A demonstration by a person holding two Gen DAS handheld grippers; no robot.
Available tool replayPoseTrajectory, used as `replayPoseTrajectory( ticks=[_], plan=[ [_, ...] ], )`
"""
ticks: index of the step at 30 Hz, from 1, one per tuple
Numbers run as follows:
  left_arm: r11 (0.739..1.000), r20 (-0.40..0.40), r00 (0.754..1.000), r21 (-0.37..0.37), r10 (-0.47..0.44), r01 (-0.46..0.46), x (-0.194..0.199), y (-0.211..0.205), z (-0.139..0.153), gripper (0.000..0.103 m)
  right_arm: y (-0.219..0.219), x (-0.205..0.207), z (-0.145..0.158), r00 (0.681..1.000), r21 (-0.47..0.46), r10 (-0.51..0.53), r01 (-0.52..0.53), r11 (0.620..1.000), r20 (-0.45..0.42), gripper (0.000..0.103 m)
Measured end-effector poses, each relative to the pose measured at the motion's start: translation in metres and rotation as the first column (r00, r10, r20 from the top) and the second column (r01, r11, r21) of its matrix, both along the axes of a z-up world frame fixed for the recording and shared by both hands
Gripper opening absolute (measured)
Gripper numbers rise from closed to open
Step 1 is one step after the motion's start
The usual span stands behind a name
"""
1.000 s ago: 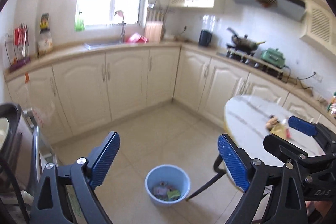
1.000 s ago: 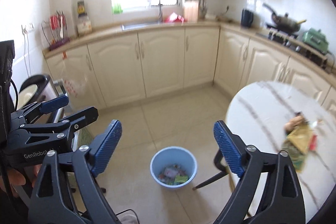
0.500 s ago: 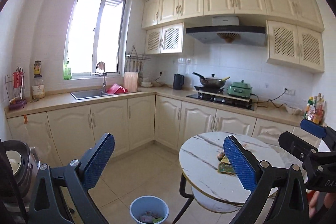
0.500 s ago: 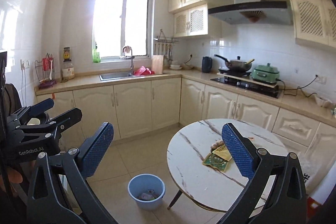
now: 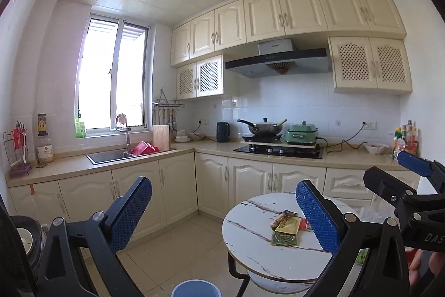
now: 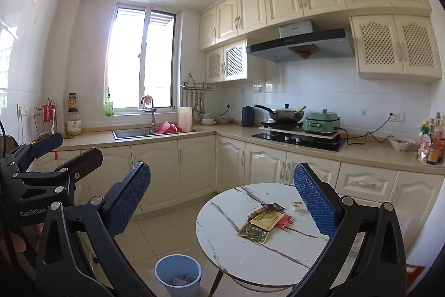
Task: Collect trash
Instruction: 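Move both tools back toward the table, then grasp the ginger root with the left tool while the right tool grasps a juice-box wrapper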
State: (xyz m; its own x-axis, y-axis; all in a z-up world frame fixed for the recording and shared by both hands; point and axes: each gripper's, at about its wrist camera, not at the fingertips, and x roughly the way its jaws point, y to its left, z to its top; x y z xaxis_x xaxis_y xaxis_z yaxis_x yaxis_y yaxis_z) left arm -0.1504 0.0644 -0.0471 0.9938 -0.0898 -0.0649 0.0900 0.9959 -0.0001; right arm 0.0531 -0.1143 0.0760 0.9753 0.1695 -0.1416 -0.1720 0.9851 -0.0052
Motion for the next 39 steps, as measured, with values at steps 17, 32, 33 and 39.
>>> replayPoseTrajectory(
  ticks=[17, 32, 33, 39],
  plan=[
    [0.999, -0.070, 0.997, 0.019, -0.029, 0.030, 0.054, -0.008, -0.003, 0.102, -0.025, 0.020, -0.018, 0.998, 0.008, -0.042, 0.043, 0.999, -0.045, 0.103],
    [0.985, -0.399, 0.907, 0.042, -0.137, 0.167, 0.257, -0.087, -0.037, 0.102, -0.148, 0.143, -0.105, 0.927, -0.010, -0.228, 0.236, 0.972, -0.297, 0.103],
    [0.982, -0.425, 0.893, 0.043, -0.146, 0.181, 0.273, -0.093, -0.040, 0.102, -0.156, 0.155, -0.114, 0.918, -0.013, -0.233, 0.242, 0.970, -0.320, 0.103],
    [0.965, -0.536, 0.819, 0.031, -0.204, 0.261, 0.380, -0.127, -0.050, 0.102, -0.193, 0.225, -0.153, 0.870, -0.063, -0.248, 0.245, 0.967, -0.427, 0.103]
  ],
)
